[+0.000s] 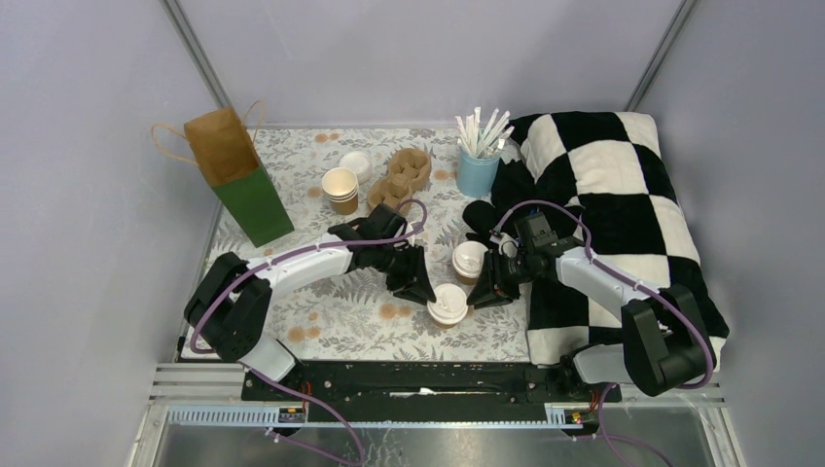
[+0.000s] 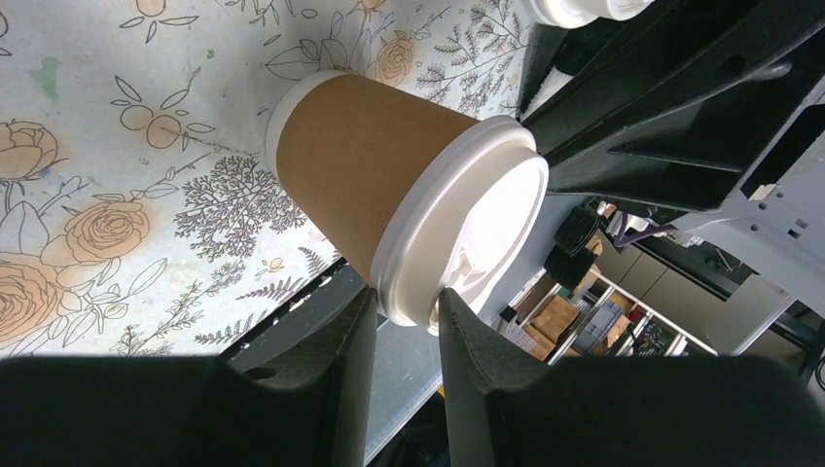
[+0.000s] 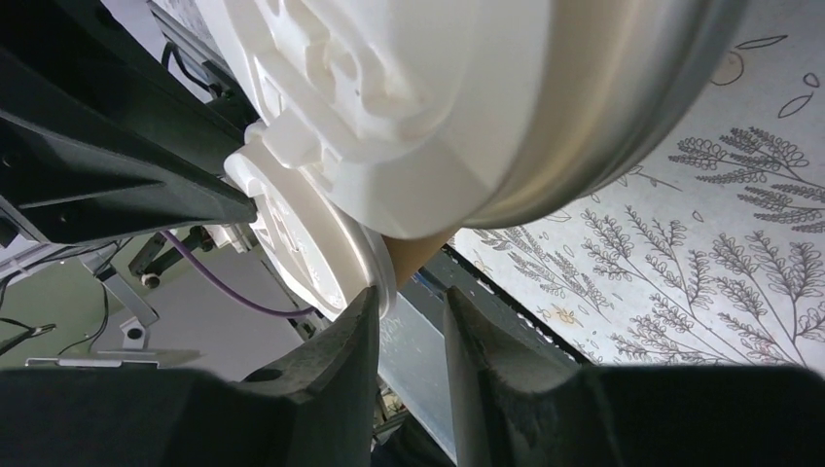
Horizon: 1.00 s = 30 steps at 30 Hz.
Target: Pack the takeout coffee
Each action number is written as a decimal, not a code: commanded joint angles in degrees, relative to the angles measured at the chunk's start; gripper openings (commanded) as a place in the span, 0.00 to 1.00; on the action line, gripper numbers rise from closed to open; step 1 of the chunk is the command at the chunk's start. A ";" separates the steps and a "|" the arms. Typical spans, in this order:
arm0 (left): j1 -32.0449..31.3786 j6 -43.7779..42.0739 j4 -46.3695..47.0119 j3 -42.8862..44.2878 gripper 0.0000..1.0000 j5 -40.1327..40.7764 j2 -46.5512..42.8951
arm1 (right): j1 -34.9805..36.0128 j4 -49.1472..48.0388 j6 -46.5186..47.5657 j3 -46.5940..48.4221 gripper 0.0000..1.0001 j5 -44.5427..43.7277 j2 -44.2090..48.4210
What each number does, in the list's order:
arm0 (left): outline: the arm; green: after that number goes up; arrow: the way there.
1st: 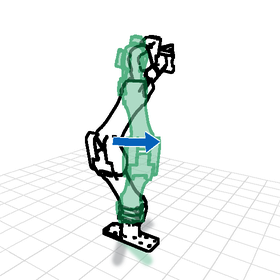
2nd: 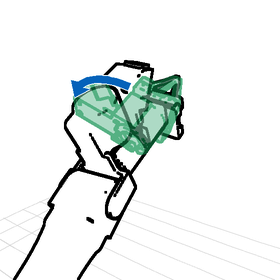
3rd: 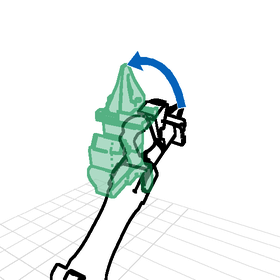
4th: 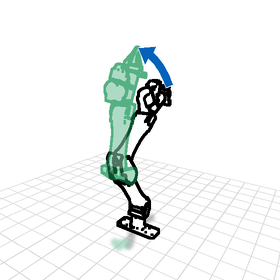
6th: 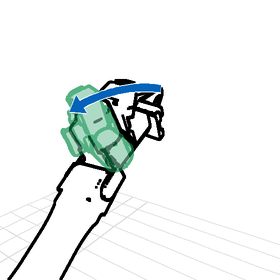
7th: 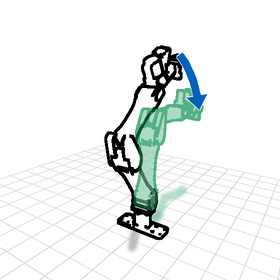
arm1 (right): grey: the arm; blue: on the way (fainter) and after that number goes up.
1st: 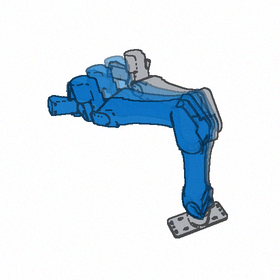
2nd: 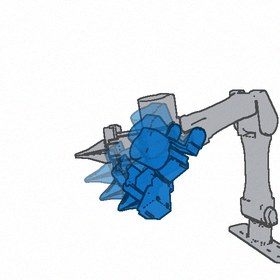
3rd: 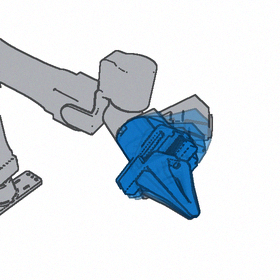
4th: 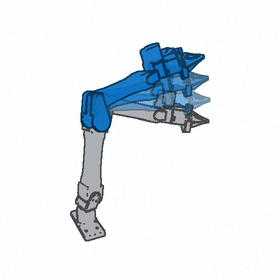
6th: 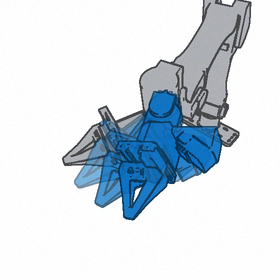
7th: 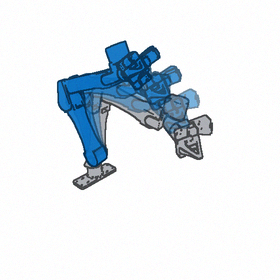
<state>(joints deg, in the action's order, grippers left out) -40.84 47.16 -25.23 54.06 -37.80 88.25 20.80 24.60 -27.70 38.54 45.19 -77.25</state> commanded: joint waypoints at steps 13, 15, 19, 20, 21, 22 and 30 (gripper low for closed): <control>-0.38 -2.92 -3.13 2.87 0.35 3.73 -0.16 | 4.95 9.27 3.19 6.52 0.46 -14.83 2.09; -0.38 -3.02 -3.24 2.99 0.35 3.72 0.35 | 4.96 7.25 2.90 6.17 0.49 -9.71 3.12; -0.43 -3.28 -3.19 2.55 0.34 3.63 0.61 | 4.93 4.79 3.29 3.48 0.50 -3.69 2.41; -0.46 -3.30 -3.19 2.46 0.34 3.61 0.53 | 4.93 4.75 3.53 3.05 0.50 -3.44 2.31; -0.42 -3.30 -3.19 2.50 0.34 3.63 0.57 | 4.93 4.44 3.64 2.79 0.50 -2.81 2.29; -0.44 -3.30 -3.21 2.51 0.34 3.65 0.53 | 4.91 3.69 3.44 2.39 0.50 -1.70 2.36; -0.91 -3.12 -3.19 2.71 0.33 3.70 0.72 | 5.22 3.32 3.86 1.94 0.54 1.27 1.79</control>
<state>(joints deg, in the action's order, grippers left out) -41.04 45.01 -28.03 55.40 -36.56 88.25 25.41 29.26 -24.91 40.82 42.65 -75.42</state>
